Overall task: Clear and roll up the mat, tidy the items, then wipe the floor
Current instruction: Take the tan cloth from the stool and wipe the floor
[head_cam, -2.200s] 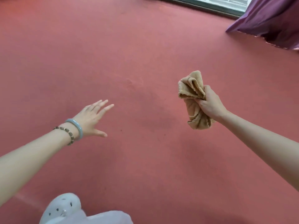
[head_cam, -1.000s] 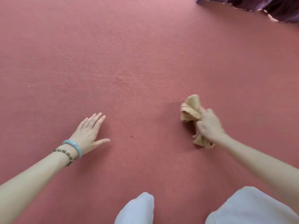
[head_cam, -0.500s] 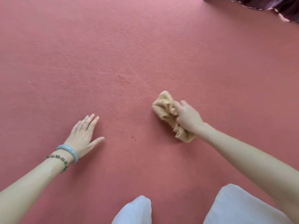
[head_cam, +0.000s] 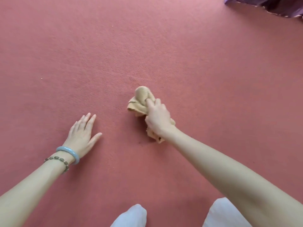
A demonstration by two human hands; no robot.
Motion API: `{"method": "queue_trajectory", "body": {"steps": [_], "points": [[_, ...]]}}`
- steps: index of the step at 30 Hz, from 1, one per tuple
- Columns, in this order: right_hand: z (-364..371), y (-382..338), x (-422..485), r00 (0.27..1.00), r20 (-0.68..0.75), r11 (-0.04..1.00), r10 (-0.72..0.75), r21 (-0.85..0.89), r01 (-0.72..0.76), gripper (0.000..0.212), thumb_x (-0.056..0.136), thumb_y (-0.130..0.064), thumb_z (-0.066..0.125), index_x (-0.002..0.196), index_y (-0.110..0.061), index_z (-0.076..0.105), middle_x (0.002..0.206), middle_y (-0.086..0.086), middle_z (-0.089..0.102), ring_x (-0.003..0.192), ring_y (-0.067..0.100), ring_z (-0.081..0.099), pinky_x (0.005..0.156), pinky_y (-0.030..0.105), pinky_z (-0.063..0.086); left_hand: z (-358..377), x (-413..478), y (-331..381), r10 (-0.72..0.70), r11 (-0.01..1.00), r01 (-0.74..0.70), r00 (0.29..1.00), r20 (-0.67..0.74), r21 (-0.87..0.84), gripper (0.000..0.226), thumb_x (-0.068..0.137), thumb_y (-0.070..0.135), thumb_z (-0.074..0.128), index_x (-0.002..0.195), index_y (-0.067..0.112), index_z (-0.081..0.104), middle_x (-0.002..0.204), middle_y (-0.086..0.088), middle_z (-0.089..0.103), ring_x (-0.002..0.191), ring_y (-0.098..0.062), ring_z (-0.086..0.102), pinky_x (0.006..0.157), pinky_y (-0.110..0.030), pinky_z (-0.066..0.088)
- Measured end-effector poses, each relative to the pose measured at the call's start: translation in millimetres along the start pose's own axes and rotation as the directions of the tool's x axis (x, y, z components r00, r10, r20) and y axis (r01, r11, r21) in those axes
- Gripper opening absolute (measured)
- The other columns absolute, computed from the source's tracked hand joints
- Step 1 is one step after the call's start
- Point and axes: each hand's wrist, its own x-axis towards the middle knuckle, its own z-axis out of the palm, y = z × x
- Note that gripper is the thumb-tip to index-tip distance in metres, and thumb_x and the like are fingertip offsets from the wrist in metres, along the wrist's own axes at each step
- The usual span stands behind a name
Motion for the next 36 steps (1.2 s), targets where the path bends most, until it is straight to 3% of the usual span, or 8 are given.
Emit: {"method": "queue_trajectory", "body": {"steps": [4,7,13,17,20,28,33,36], "points": [[38.0,-85.8,-65.1,0.89,0.266,0.927,-0.371,0.165,0.337,0.033,0.082,-0.003,0.047,0.114,-0.009,0.046,0.112,0.019,0.045,0.096,0.038,0.049,0.074,0.045,0.044,-2.1,-5.7,-20.8,0.086,0.994,-0.09,0.995,0.057,0.068,0.075,0.086,0.025,0.056,0.147,0.013,0.015,0.154,-0.011,0.017,0.142,-0.028,0.015,0.115,-0.042,0.012],[35.5,-75.0,-60.0,0.861,0.317,0.914,-0.398,0.219,0.342,0.035,0.082,-0.006,0.051,0.116,-0.011,0.044,0.109,0.016,0.043,0.096,0.037,0.048,0.074,0.045,0.044,-6.6,-12.5,-37.1,0.034,0.994,-0.042,0.997,0.07,0.103,0.08,0.085,0.029,0.062,0.147,0.017,0.012,0.155,-0.009,0.016,0.143,-0.026,0.013,0.115,-0.041,0.01],[-39.6,79.8,54.8,0.991,-0.032,0.992,0.129,0.02,-0.128,0.04,0.079,-0.001,0.044,0.118,-0.01,0.047,0.112,0.021,0.046,0.101,0.043,0.053,0.08,0.042,0.042,-8.2,-14.1,-53.7,-0.112,0.991,0.109,0.993,0.044,0.072,0.087,0.082,0.05,0.058,0.149,0.019,0.013,0.156,-0.008,0.014,0.144,-0.025,0.01,0.116,-0.041,0.008],[-91.2,184.0,68.7,0.824,-0.262,0.85,0.503,-0.026,-0.527,0.038,0.085,-0.005,0.042,0.123,-0.002,0.042,0.124,0.03,0.043,0.112,0.049,0.047,0.094,0.049,0.039,-6.9,-6.8,-54.6,-0.223,0.974,0.221,0.974,0.043,0.04,0.095,0.078,0.066,0.053,0.149,0.019,0.01,0.156,-0.008,0.009,0.144,-0.024,0.006,0.115,-0.041,0.007],[-100.6,191.3,76.6,0.712,-0.256,0.74,0.654,0.018,-0.673,0.04,0.089,-0.012,0.041,0.128,-0.002,0.039,0.13,0.03,0.04,0.118,0.049,0.044,0.1,0.048,0.036,-3.7,-5.2,-51.7,-0.249,0.968,0.246,0.966,0.069,0.047,0.098,0.077,0.066,0.053,0.149,0.019,0.004,0.157,-0.006,0.001,0.144,-0.023,-0.001,0.116,-0.041,0.002],[-3.3,-53.9,134.7,0.99,-0.07,0.992,0.12,0.044,-0.117,0.04,0.085,-0.009,0.044,0.125,-0.012,0.045,0.123,0.019,0.046,0.109,0.042,0.053,0.088,0.041,0.044,1.0,-4.7,-53.2,-0.241,0.971,0.24,0.967,0.079,0.015,0.106,0.069,0.077,0.039,0.149,0.018,0.001,0.157,-0.005,-0.003,0.144,-0.022,-0.005,0.115,-0.042,-0.003],[51.1,-178.1,92.7,0.926,0.178,0.943,-0.333,0.083,0.323,0.038,0.087,-0.007,0.042,0.125,-0.012,0.045,0.12,0.018,0.046,0.104,0.041,0.054,0.083,0.044,0.045,4.1,-5.2,-55.2,-0.24,0.971,0.239,0.969,0.06,0.021,0.115,0.055,0.083,0.016,0.149,0.017,0.004,0.157,-0.005,-0.001,0.144,-0.02,-0.005,0.114,-0.038,-0.007],[49.3,-171.0,98.0,0.904,0.191,0.923,-0.383,0.113,0.368,0.039,0.086,-0.009,0.044,0.124,-0.014,0.046,0.115,0.017,0.047,0.103,0.041,0.055,0.081,0.045,0.045,6.6,-6.2,-56.7,-0.241,0.97,0.24,0.969,0.054,0.02,0.114,0.056,0.083,0.015,0.149,0.017,0.004,0.157,-0.005,0.0,0.144,-0.02,-0.005,0.114,-0.039,-0.008]]}}
